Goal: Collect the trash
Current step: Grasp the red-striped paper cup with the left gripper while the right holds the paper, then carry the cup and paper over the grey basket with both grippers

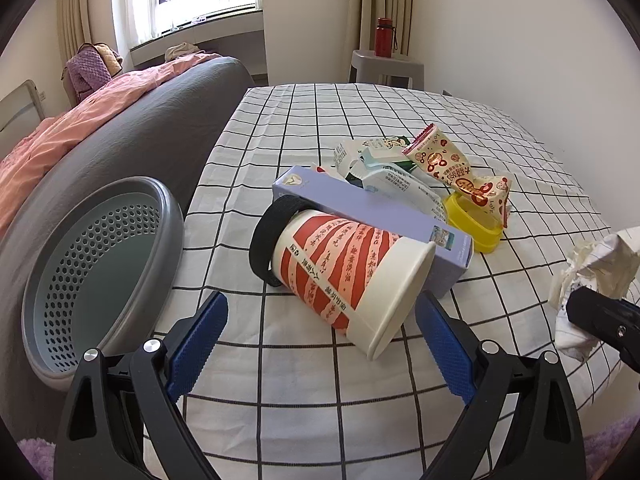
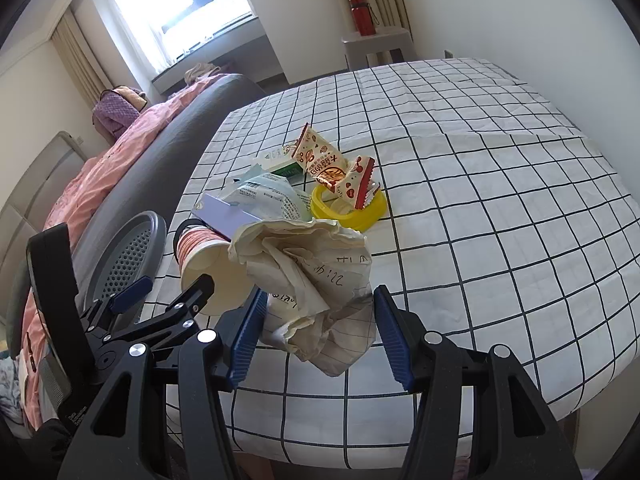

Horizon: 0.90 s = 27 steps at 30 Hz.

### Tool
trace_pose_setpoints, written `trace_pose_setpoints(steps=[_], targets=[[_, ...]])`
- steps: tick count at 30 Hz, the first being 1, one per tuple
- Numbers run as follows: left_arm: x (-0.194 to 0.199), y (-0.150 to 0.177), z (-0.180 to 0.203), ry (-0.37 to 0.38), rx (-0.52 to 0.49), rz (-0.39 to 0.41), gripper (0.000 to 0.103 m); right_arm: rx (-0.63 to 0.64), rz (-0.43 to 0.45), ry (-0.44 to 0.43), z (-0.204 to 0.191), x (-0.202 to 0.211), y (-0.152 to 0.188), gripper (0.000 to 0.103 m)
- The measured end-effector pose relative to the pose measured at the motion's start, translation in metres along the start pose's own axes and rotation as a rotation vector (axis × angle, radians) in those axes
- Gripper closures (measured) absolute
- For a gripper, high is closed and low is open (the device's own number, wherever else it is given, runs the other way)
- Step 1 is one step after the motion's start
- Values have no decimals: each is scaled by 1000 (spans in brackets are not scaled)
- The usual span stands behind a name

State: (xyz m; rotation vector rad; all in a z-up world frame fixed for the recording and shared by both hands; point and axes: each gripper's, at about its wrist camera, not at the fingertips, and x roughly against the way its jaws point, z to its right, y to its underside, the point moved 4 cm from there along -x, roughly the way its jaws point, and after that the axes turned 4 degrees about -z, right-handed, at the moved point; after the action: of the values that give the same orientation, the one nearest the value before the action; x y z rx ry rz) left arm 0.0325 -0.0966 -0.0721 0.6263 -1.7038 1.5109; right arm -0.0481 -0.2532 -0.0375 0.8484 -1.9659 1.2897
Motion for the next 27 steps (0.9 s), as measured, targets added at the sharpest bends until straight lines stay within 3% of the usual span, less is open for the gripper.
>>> trace_pose_setpoints(steps=[6,8,10,18,27], targets=[[-6,-3,4,-27,-3,36,15,16,5,-14,-5,3,1,49],[-5,-3,4,-14,-2,38,28,17,2,-16,-5,2,2,49],[-6,-4,5,7,-8,23,51,15,-2,-20,-6,2,2,49],[6,7,-6,68,10,-2,97,36,1,-22,-12,2,5,49],[37,14,-28,111,42,21,100,64,-2,-22,-23,-2,7,49]])
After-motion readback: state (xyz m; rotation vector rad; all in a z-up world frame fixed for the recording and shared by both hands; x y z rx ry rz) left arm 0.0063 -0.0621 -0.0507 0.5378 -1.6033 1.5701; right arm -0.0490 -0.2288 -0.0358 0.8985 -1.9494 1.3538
